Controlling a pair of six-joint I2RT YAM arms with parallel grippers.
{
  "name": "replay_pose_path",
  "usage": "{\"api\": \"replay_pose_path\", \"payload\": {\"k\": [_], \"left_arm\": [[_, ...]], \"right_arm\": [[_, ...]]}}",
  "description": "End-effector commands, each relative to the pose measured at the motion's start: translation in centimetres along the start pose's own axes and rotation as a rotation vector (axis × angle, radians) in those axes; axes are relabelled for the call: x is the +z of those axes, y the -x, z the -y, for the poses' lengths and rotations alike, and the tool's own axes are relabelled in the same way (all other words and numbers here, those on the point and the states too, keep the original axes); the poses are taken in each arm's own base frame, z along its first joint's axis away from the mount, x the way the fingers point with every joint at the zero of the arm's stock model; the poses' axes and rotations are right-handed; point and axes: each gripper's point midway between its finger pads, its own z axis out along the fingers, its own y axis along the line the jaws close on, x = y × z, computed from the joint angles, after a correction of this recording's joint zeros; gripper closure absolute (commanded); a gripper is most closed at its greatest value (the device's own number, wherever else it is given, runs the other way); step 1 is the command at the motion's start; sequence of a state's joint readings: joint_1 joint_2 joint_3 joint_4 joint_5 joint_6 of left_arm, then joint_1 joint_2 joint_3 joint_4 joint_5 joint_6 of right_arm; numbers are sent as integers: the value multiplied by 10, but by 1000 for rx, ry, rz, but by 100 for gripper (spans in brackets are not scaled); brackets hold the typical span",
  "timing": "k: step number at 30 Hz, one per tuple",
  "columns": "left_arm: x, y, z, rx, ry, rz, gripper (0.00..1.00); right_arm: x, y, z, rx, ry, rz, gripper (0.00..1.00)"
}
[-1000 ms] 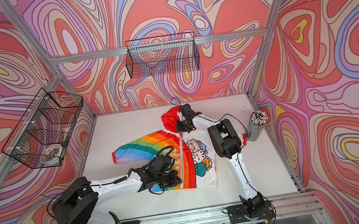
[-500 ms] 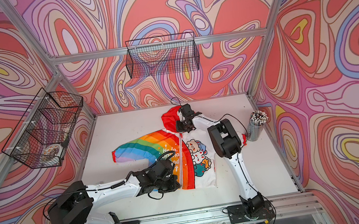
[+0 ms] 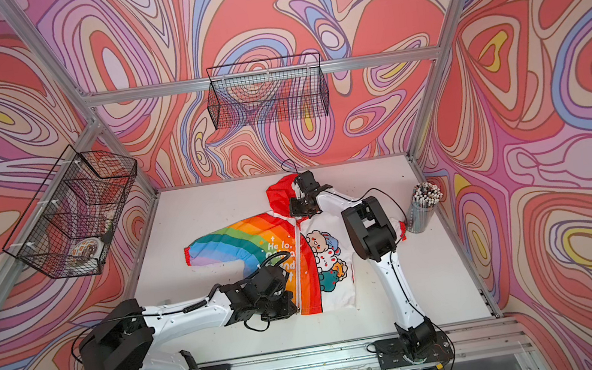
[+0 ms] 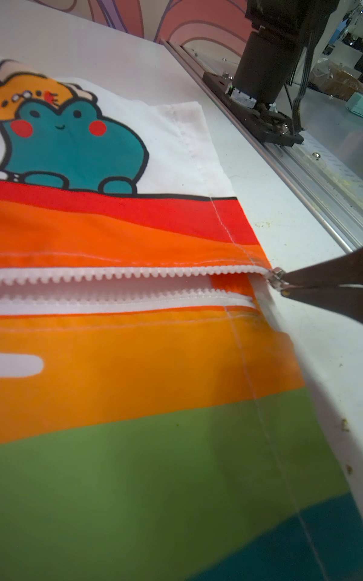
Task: Unzip the jacket
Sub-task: Unzip the zipper on the jacket.
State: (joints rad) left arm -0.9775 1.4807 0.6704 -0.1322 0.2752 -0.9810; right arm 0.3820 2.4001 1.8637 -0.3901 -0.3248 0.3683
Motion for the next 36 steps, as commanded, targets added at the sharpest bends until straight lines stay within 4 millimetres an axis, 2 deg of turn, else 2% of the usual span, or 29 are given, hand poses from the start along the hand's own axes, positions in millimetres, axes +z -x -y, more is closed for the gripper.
{"api": "replay_pose_path", "payload": {"k": [1,5,8,11,14,18,21,26,32,36], "left_arm": [[-4,-4,-4,-8,18,2,94],[-19,8,5,29,23,56,58],[-38,21,15,80,45,115,38],[-64,36,19,128,93,195,30],[-90,48,10,145,165,283,26],[-113,54,-32,68,298,343,23],[-120,52,-69,-29,366,344,22],[-122,47,-110,-139,420,328,21],[-113,44,-131,-160,489,267,29],[-106,44,-132,-158,453,249,33]], "right_arm": [[12,-9,13,23,-24,-29,100],[6,-7,3,16,19,-34,100],[-9,4,-12,8,54,-8,84],[-29,16,-23,-1,65,25,68],[-53,26,-28,-6,36,66,58],[-88,20,-18,10,-67,111,56],[-116,-2,-3,47,-156,125,56],[-166,-65,24,114,-293,105,53],[-207,-149,47,170,-431,23,54],[-223,-194,49,216,-441,-26,54]]}}
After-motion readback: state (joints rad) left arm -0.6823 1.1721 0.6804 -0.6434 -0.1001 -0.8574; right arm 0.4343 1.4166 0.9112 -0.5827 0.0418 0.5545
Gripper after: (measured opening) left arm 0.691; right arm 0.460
